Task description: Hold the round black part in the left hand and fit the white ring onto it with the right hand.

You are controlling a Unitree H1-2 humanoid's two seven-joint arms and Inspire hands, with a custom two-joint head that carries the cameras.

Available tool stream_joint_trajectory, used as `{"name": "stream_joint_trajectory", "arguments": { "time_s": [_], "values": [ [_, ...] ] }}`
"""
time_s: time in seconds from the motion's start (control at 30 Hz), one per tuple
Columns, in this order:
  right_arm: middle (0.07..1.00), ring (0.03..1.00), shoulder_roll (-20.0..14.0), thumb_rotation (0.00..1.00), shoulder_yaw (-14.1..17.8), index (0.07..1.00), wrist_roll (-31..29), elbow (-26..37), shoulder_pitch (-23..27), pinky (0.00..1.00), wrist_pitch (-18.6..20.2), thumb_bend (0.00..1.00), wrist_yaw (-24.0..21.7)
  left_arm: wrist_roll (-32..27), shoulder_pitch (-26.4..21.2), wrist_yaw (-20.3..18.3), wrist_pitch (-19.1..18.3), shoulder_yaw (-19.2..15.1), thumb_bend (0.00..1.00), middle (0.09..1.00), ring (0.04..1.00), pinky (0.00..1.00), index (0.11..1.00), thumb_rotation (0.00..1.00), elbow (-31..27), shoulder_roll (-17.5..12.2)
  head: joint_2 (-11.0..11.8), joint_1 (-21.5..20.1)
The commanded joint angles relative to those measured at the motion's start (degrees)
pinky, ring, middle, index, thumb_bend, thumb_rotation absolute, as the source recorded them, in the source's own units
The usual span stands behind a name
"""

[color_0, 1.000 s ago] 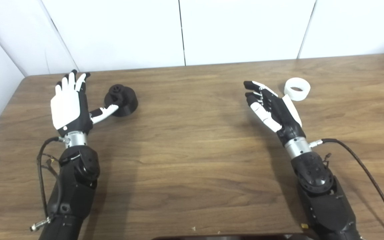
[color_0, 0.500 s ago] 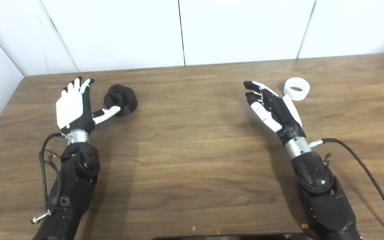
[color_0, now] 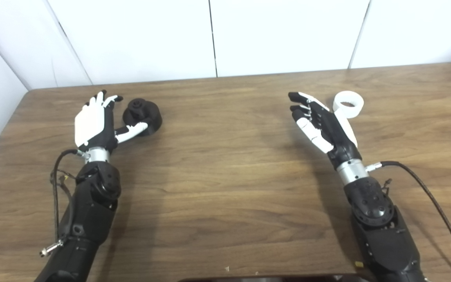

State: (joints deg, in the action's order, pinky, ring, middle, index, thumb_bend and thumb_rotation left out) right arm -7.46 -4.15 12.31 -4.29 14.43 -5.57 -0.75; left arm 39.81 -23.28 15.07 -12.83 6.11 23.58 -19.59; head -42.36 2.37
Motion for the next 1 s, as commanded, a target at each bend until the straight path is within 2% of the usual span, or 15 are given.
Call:
{"name": "stream_joint_trajectory", "arguments": {
  "time_s": [0.0,0.23,0.43,0.67,0.97],
  "values": [
    [0.856,0.808,-0.04,0.77,0.52,0.824,-0.97,2.2,2.01,0.74,-0.85,0.61,-0.11,0.22,-3.33,0.42,0.06,0.14,1.0,1.0,1.0,1.0,0.811,0.59,-0.52,-1.76,-0.04,0.01],
    [0.867,0.822,-0.35,0.74,0.73,0.829,-1.5,2.44,2.12,0.75,-0.8,0.61,-0.69,0.93,-4.38,0.47,-0.84,0.99,1.0,1.0,1.0,1.0,0.81,0.57,0.75,-1.77,-0.09,-0.16],
    [0.873,0.822,-0.64,0.78,0.72,0.833,-0.51,3.09,1.93,0.75,-0.55,0.61,-0.62,2.1,-5.99,0.69,-2.7,2.84,1.0,1.0,1.0,1.0,0.824,0.61,4.08,-2.17,-0.15,-0.59],
    [0.871,0.817,-0.74,0.78,0.92,0.83,-1.04,3.55,1.66,0.75,-0.48,0.61,-0.68,1.39,-6.83,1.7,-1.8,3.53,1.0,1.0,1.0,1.0,0.815,0.61,6.0,-2.31,-0.26,-0.6],
    [0.877,0.813,-0.81,0.8,0.83,0.83,-0.66,3.3,1.69,0.75,-1.12,0.6,-0.47,1.05,-6.96,-0.94,-2.97,4.78,1.0,1.0,1.0,1.0,0.806,0.65,5.88,-2.45,-0.49,-0.89]
  ]
}}
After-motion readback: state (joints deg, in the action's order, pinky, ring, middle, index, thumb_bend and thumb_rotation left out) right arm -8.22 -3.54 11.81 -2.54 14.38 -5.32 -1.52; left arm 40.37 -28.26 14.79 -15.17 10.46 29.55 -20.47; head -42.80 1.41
